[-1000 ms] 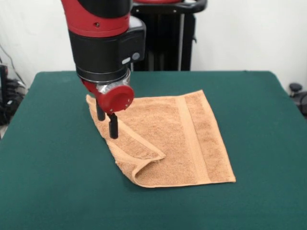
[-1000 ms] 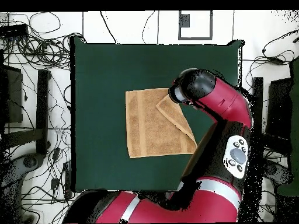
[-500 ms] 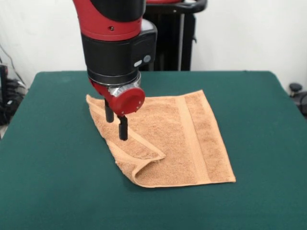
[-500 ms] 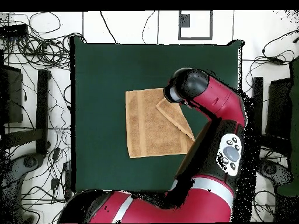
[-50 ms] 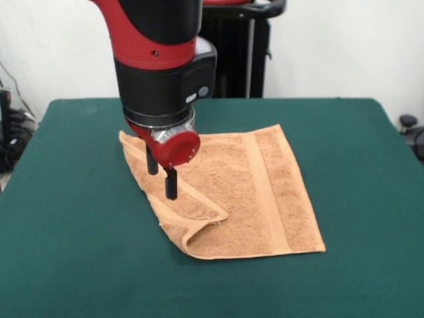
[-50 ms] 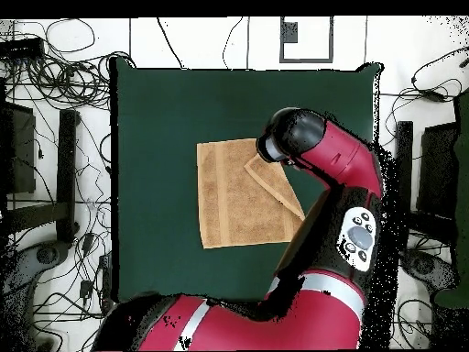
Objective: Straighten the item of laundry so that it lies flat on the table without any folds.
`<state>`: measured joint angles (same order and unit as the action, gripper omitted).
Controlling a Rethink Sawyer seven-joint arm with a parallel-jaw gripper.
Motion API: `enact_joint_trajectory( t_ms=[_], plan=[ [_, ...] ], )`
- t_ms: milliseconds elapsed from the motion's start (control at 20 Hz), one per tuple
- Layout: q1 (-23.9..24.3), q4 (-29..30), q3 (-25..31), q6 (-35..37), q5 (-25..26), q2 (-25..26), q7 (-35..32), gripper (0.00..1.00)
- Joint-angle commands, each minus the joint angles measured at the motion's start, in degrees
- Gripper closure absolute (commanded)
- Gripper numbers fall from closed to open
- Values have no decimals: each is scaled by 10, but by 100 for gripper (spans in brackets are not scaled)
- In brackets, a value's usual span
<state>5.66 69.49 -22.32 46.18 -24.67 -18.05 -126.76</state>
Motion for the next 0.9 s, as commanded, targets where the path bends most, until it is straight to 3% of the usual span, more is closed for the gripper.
enact_joint_trajectory(
  t_ms=[50, 400, 900],
  plan=[
    [-17, 4, 55, -3, -9, 48, -121, 0],
    [-26, -4, 66, -15, -17, 72, -128, 0],
    [-34, 10, 68, -17, -27, 64, -136, 0]
  ],
)
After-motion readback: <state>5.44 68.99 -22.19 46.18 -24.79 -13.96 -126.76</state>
